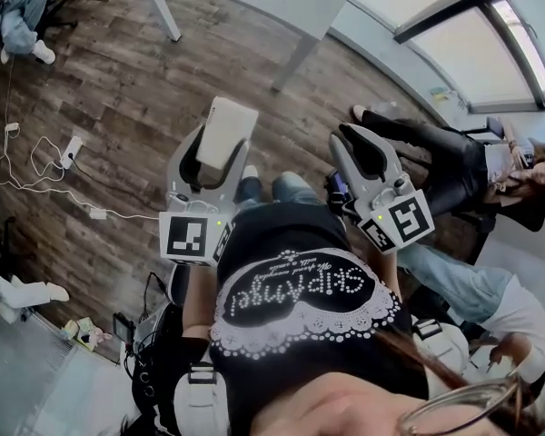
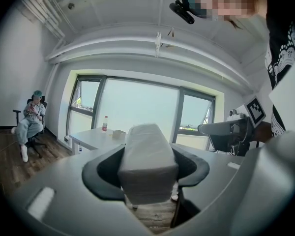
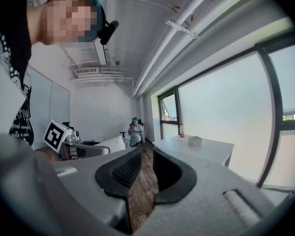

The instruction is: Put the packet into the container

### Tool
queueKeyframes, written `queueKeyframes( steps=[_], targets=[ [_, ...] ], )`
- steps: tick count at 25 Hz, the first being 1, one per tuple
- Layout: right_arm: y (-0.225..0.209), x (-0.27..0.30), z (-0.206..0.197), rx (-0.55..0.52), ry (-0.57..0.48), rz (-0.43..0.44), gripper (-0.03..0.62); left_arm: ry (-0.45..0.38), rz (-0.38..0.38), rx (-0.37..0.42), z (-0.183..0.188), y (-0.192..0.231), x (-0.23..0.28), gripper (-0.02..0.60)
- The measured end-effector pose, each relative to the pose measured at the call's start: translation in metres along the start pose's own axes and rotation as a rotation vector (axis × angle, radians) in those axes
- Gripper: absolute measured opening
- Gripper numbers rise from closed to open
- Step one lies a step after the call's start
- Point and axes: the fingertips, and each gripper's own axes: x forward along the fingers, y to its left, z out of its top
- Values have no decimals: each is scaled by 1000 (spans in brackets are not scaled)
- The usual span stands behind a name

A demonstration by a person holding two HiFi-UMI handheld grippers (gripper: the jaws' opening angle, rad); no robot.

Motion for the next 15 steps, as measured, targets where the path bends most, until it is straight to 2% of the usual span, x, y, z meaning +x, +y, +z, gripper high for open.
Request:
queueKeyframes(
  steps=[9, 15],
  targets=[
    [-35, -4, -7, 18, 7, -46, 71, 19, -3, -13, -11, -4, 28, 272],
    [-59, 7, -1, 34, -4, -27, 71, 37, 14, -25, -8, -7, 54, 272]
  ],
)
